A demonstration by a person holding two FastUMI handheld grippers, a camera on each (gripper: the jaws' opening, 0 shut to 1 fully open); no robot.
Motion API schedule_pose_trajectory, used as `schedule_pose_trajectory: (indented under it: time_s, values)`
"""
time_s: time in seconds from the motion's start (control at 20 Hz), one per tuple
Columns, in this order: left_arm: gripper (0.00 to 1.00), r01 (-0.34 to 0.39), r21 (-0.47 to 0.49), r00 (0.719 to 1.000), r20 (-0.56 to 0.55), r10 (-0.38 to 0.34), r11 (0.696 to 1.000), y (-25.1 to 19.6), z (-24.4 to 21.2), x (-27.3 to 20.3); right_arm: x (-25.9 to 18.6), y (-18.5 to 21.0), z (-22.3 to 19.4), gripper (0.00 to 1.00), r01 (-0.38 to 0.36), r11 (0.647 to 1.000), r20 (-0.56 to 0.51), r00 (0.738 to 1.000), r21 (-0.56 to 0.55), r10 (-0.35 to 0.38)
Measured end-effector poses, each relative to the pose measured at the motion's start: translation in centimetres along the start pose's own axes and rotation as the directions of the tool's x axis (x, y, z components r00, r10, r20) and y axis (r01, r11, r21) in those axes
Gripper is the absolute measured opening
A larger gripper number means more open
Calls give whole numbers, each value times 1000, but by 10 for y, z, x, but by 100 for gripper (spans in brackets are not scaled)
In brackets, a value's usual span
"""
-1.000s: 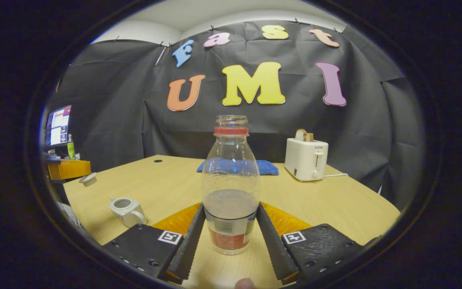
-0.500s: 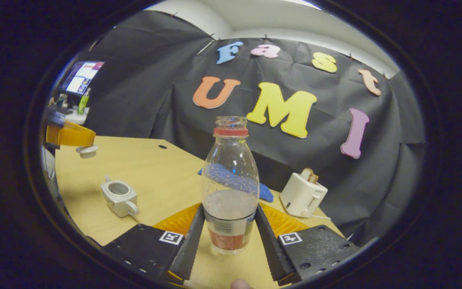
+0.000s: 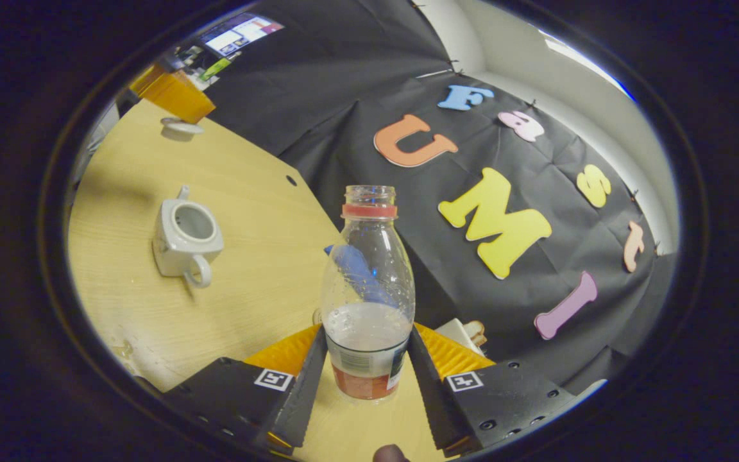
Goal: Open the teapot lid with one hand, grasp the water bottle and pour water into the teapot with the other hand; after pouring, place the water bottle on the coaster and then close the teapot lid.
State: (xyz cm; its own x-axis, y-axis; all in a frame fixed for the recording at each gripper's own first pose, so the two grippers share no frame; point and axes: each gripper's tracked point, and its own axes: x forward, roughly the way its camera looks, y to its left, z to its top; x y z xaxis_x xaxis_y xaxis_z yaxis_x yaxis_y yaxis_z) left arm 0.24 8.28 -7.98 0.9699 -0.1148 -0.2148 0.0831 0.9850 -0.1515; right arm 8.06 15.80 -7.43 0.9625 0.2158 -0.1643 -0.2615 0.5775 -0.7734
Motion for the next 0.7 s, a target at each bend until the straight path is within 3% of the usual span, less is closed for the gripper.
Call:
schedule_pose_trajectory:
  time_s: [0.2, 0.45, 0.7]
  values:
    - [3, -2, -6, 1000, 9, 2, 1000, 8, 0, 0, 2, 8, 7, 72, 17, 979, 22, 1000, -204, -13]
    - [3, 1, -6, 1000, 18, -1, 1000, 12, 0, 2, 10, 20, 15, 71, 57, 910, 59, 998, -411, -35]
    - [3, 0, -6, 1000, 27, 0, 1000, 19, -2, -2, 15, 29, 19, 72, 79, 841, 82, 996, -536, -41]
